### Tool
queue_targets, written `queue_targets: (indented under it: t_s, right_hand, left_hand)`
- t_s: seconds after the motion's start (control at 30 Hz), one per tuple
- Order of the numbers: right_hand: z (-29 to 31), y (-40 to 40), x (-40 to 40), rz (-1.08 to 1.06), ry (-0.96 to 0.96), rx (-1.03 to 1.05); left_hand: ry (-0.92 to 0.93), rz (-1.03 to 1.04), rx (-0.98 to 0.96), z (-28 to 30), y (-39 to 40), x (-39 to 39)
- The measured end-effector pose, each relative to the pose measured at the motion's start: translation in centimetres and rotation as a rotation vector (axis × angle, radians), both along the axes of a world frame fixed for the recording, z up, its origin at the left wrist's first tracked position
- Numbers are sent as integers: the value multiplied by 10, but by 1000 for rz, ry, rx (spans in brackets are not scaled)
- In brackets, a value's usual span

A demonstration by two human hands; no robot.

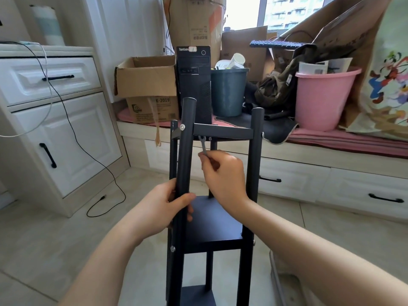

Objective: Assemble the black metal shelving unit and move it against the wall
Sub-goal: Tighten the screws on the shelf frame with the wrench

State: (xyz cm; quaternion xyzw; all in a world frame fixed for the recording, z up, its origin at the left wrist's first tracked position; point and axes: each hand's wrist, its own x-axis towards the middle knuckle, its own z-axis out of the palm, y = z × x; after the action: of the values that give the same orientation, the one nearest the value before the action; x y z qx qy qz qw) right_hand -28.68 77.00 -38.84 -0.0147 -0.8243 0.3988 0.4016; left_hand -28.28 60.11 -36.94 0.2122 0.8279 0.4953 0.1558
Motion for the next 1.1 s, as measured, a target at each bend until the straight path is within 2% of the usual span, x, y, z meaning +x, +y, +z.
queue_targets:
  t_s: [0.13,0.47,0.93,1.1]
  right_hand:
    - [7,9,15,18,-79,-26]
    - [22,18,24,12,-126,14]
    - [26,13,15,10,-58,36]
    - [17,8,5,-53,4,121]
  left_hand:
    - [-7,-4,2,1,3,5]
    - [-10,-10,3,-1,5,10]
    - [-11,-27,13,-1,9,10]
    - [-17,-34,5,0,9,10]
